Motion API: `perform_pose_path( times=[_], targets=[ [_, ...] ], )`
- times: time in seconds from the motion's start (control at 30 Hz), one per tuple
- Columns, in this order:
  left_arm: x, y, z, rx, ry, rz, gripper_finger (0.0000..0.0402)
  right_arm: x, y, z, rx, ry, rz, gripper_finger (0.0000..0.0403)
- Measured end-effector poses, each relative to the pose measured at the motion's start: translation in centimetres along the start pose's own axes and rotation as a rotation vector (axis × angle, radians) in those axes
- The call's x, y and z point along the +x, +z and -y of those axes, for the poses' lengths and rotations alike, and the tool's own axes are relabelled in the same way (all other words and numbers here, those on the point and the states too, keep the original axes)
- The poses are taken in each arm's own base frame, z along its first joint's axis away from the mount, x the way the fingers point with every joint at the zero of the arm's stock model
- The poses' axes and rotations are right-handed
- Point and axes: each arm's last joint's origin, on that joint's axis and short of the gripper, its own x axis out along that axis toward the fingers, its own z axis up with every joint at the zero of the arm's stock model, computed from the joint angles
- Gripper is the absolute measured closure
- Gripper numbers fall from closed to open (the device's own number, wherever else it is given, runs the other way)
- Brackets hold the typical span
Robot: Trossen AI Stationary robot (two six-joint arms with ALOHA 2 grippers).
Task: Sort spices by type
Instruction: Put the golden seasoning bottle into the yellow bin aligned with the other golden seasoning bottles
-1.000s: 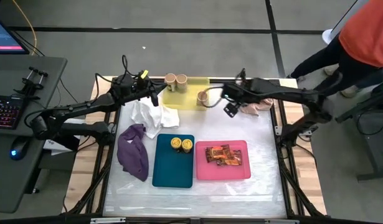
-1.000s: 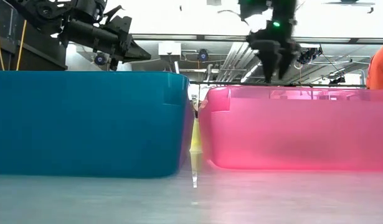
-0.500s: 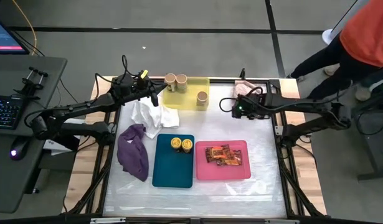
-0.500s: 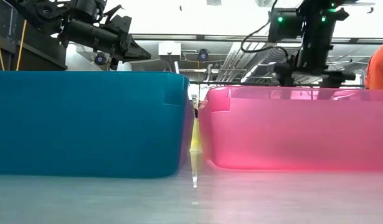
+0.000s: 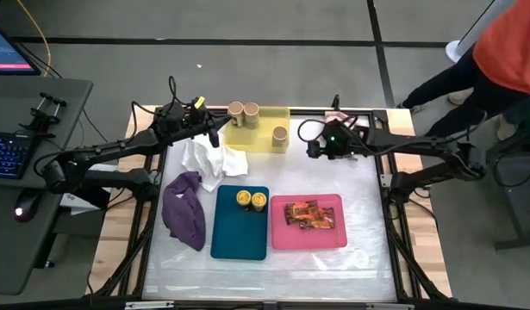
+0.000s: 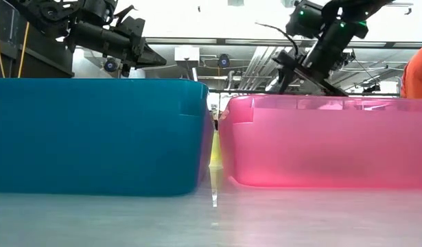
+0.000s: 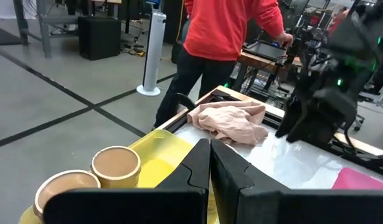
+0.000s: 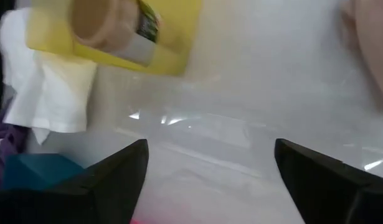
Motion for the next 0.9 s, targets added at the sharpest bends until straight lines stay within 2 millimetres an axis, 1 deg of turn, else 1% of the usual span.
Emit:
perform_pose_path(
  times=[0.07, 0.13, 0.2, 0.27, 0.3, 0.33, 0.4, 0.47, 0.53, 0.63, 0.73, 0.9],
  targets=[
    [0.0, 0.0, 0.0, 0.022, 0.000, 0.000, 0.0401, -0.6, 0.7, -0.5, -0.022, 0.006, 0.016, 0.0097],
    [-0.2, 0.1, 0.0, 0.046, 0.003, 0.003, 0.0401, -1.3, 1.2, -1.1, -0.046, -0.003, 0.049, 0.0151],
    [-0.5, 0.4, -0.2, 0.067, 0.012, 0.017, 0.0401, -1.9, 1.6, -1.6, -0.076, -0.015, 0.071, 0.0230],
    [-1.0, 0.7, -0.4, 0.066, 0.034, 0.021, 0.0401, -2.4, 1.6, -1.9, -0.117, -0.028, 0.079, 0.0329],
    [-1.3, 0.8, -0.6, 0.063, 0.048, 0.017, 0.0401, -2.4, 1.4, -2.0, -0.142, -0.028, 0.078, 0.0365],
    [-1.7, 0.9, -0.8, 0.061, 0.062, 0.015, 0.0401, -2.4, 1.1, -2.2, -0.164, -0.025, 0.072, 0.0381],
    [-2.3, 1.0, -1.2, 0.055, 0.088, 0.001, 0.0401, -2.4, 0.3, -2.4, -0.176, -0.013, 0.048, 0.0379],
    [-2.8, 0.7, -1.6, 0.042, 0.114, -0.044, 0.0401, -1.9, -1.0, -2.4, -0.170, -0.010, 0.017, 0.0387],
    [-3.0, 0.3, -1.8, 0.032, 0.133, -0.088, 0.0401, -1.4, -2.5, -2.3, -0.170, -0.003, -0.011, 0.0398],
    [-3.0, -0.1, -1.9, 0.024, 0.138, -0.124, 0.0401, -0.9, -4.1, -2.7, -0.141, 0.052, -0.001, 0.0398],
    [-2.9, -1.0, -1.9, -0.002, 0.118, -0.088, 0.0402, -0.6, -4.5, -3.3, -0.144, 0.089, 0.042, 0.0401],
    [-3.1, -3.8, -2.1, -0.138, 0.098, -0.013, 0.0402, 0.4, -4.5, -3.9, -0.135, 0.100, 0.094, 0.0402]
  ],
)
